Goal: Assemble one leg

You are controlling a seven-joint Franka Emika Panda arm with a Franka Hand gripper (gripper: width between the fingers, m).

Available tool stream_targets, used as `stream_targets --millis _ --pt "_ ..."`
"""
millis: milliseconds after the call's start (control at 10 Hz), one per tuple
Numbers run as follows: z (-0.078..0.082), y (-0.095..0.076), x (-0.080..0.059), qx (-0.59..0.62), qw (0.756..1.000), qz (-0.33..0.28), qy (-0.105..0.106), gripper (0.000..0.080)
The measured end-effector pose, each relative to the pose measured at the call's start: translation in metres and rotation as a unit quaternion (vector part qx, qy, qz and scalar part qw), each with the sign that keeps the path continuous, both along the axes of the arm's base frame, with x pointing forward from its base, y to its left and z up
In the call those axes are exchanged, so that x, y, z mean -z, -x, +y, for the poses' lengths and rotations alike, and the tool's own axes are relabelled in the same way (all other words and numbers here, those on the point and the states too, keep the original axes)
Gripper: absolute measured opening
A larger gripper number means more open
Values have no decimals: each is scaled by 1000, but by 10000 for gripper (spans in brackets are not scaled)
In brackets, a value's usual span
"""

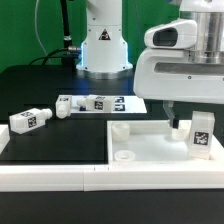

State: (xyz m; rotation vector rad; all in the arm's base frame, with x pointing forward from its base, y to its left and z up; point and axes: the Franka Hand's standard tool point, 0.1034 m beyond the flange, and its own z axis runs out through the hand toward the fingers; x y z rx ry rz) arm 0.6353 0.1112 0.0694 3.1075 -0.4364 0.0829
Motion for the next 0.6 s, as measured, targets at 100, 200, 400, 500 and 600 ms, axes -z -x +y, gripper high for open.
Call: stream_targets --millis 100,200,400,500,600 --pt "0 0 0 0 1000 0 0 553" --pt "0 0 0 17 1000 0 -1 315" --pt "0 0 0 85 996 -1 -5 285" --pt "1 0 0 103 995 -1 -6 285" --pt "1 0 0 146 989 -1 -8 285"
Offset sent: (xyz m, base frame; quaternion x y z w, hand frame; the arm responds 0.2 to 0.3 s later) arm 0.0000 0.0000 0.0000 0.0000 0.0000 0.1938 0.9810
